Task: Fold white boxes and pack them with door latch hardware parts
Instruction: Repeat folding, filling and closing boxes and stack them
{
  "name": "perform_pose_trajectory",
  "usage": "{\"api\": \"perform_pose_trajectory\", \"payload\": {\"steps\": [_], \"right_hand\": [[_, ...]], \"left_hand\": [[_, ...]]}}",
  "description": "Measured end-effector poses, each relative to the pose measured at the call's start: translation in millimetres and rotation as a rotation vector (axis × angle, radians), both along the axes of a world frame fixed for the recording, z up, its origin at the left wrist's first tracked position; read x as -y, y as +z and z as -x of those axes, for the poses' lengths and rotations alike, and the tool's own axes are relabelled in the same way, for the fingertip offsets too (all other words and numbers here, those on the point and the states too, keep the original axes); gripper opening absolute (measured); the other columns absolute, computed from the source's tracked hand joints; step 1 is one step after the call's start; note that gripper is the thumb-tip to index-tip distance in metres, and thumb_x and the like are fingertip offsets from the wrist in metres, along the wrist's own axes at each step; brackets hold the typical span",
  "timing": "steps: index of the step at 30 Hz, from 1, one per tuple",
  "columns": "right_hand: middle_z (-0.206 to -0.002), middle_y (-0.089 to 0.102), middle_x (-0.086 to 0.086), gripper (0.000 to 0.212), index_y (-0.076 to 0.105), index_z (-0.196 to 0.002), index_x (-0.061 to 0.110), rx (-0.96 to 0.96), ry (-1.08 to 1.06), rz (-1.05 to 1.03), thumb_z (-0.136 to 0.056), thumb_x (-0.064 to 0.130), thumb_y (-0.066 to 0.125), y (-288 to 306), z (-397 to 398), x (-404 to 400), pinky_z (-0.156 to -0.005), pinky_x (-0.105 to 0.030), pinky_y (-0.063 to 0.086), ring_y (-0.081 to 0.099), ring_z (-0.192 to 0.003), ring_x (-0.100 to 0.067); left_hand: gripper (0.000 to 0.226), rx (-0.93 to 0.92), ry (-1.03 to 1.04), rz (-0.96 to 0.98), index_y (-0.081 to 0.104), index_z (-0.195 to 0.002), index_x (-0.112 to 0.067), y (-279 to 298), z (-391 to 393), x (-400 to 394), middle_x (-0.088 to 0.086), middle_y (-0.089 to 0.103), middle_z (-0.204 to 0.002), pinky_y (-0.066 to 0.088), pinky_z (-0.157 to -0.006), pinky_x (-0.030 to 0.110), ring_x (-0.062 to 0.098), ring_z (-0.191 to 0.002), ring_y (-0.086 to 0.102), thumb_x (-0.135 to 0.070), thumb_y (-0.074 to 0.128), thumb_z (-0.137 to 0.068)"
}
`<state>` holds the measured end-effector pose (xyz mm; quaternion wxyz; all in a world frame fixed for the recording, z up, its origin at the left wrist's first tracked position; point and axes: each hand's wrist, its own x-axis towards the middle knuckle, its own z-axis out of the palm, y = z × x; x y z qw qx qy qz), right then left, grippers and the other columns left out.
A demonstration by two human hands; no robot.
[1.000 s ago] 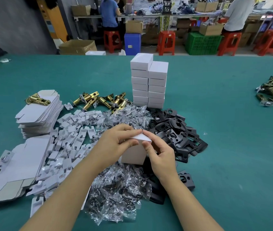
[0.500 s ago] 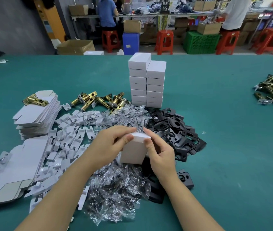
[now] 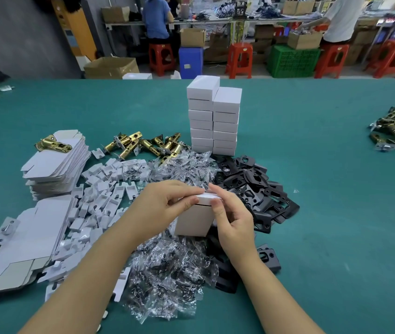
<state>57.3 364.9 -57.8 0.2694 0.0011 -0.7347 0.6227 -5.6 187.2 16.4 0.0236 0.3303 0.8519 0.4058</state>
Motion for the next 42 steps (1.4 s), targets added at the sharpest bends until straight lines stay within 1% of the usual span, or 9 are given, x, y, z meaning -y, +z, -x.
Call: {"api": "perform_pose_trajectory", "payload": {"steps": [13,19,25,29,32,35,38,40,42], "right_hand": [[-0.126,0.069,0.019,0.030,0.069,-0.125,0.035,0.011,0.088,-0.052,-0.102,0.040,0.050,-1.9,1.6,-5.0,-0.100,-0.043,0.054,0.063,-0.123,-0.013],[-0.128,0.069,0.014,0.032,0.069,-0.128,0.028,-0.050,0.027,-0.157,-0.102,0.034,0.050,-4.1,2.4,-7.0,-0.103,-0.039,0.053,0.062,-0.124,-0.009],[-0.124,0.071,0.007,0.037,0.075,-0.123,0.017,-0.058,-0.060,-0.198,-0.103,0.034,0.049,-3.6,1.2,-4.4,-0.101,-0.041,0.053,0.063,-0.122,-0.010],[-0.112,0.074,0.014,0.030,0.077,-0.115,0.032,0.050,0.019,0.011,-0.100,0.040,0.052,4.3,-0.7,-0.9,-0.087,-0.030,0.056,0.068,-0.107,-0.011],[-0.105,0.073,0.000,0.026,0.077,-0.112,0.042,0.163,0.104,0.200,-0.097,0.037,0.057,7.5,-3.0,1.9,-0.056,-0.020,0.049,0.062,-0.065,-0.005],[-0.099,0.072,-0.003,0.030,0.073,-0.118,0.044,0.207,0.160,0.290,-0.096,0.034,0.056,9.0,-3.5,2.1,-0.045,-0.020,0.044,0.056,-0.049,-0.012],[-0.098,0.074,0.006,0.029,0.075,-0.113,0.045,0.211,0.158,0.303,-0.094,0.035,0.055,11.9,-3.8,0.9,-0.043,-0.022,0.044,0.054,-0.046,-0.012],[-0.097,0.076,0.006,0.028,0.075,-0.111,0.047,0.213,0.161,0.294,-0.094,0.039,0.055,11.9,-4.6,1.7,-0.043,-0.023,0.045,0.053,-0.046,-0.011],[-0.086,0.075,0.005,0.030,0.074,-0.115,0.046,0.204,0.171,0.293,-0.092,0.049,0.055,11.3,-5.8,3.0,-0.043,-0.024,0.046,0.053,-0.046,-0.012]], "left_hand": [[0.029,-0.038,-0.050,0.123,0.070,-0.124,-0.043,8.3,2.7,8.7,-0.027,0.066,-0.119,0.052,-0.084,0.019,0.000,-0.104,0.063,-0.033,0.063,-0.098],[0.037,-0.055,-0.046,0.172,0.060,-0.132,-0.052,-0.8,0.5,13.2,-0.035,0.047,-0.134,0.047,-0.093,0.014,0.002,-0.107,0.061,-0.038,0.062,-0.097],[0.042,-0.191,-0.044,0.179,0.054,-0.137,-0.047,-10.0,-3.8,14.2,-0.015,0.053,-0.141,0.048,-0.096,0.018,0.006,-0.115,0.060,-0.042,0.054,-0.095],[0.041,-0.250,-0.056,0.184,0.059,-0.137,-0.041,-14.3,-3.9,15.2,-0.006,0.059,-0.141,0.048,-0.097,0.024,0.011,-0.120,0.059,-0.040,0.053,-0.097],[0.039,-0.275,-0.056,0.179,0.062,-0.136,-0.039,-14.3,-4.1,13.2,-0.003,0.060,-0.140,0.051,-0.096,0.029,0.014,-0.121,0.060,-0.037,0.055,-0.098],[0.038,-0.295,-0.053,0.159,0.063,-0.136,-0.039,-14.6,-4.6,13.1,-0.007,0.060,-0.139,0.051,-0.092,0.024,0.009,-0.117,0.060,-0.035,0.056,-0.099],[0.060,-0.118,-0.060,0.124,0.040,-0.145,-0.059,-19.4,-8.9,9.9,-0.025,0.057,-0.125,0.050,-0.078,0.015,0.004,-0.093,0.061,-0.031,0.064,-0.098],[0.076,0.143,0.013,0.110,0.026,-0.147,-0.064,-23.1,-11.6,7.4,-0.021,0.063,-0.115,0.056,-0.068,0.025,0.013,-0.078,0.065,-0.029,0.069,-0.095],[0.061,0.278,0.075,0.044,0.043,-0.138,-0.055,-24.7,-13.1,6.0,-0.018,0.067,-0.110,0.061,-0.063,0.036,0.016,-0.073,0.069,-0.022,0.071,-0.095]]}}
